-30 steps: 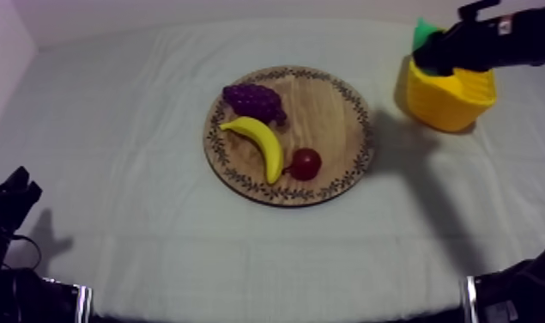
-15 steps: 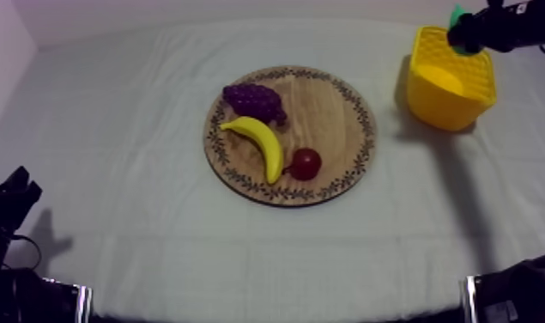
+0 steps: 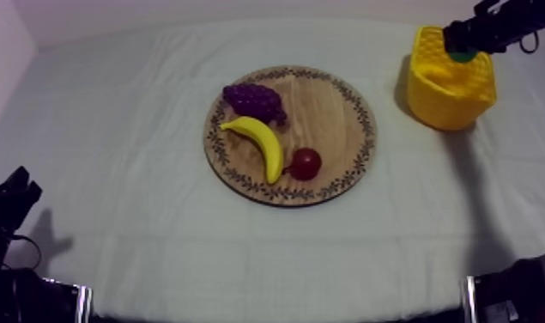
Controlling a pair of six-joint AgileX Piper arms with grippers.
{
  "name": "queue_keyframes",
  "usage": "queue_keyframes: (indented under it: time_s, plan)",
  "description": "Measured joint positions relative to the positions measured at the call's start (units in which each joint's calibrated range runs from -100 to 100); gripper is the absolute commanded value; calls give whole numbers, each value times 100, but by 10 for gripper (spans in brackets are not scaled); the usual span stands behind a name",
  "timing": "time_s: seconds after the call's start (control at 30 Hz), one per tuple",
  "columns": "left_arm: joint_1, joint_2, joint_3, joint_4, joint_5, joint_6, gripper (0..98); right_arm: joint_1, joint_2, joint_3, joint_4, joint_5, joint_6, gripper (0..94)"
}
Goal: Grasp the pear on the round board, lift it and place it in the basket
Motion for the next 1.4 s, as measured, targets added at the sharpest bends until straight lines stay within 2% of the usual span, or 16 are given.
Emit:
queue_keyframes:
  time_s: [0.43,0.67,0.77,0.87,0.93,1.0,1.07,1.2,1.3,1.4]
  plan:
    - [0,0,0,0,0,0,1,61,1152,-211,59,-137,-62,512]
    - [0,0,0,0,0,0,1,56,1253,-113,229,-345,-238,693]
    - [0,0,0,0,0,0,1,42,1253,-70,388,-385,-375,705]
    - [0,0,0,0,0,0,1,50,1196,-21,389,-427,-429,587]
    - [0,0,0,0,0,3,1,81,1109,44,286,-453,-367,435]
    - [0,0,0,0,0,3,1,104,995,130,204,-513,-261,229]
    - [0,0,0,0,0,3,1,113,830,278,186,-590,-212,116]
    - [0,0,0,0,0,3,1,161,370,679,163,-764,-303,33]
    - [0,0,0,0,0,3,1,278,-112,1033,-36,-877,-293,16]
    - [0,0,0,0,0,3,1,415,-631,1420,-347,-963,-110,10]
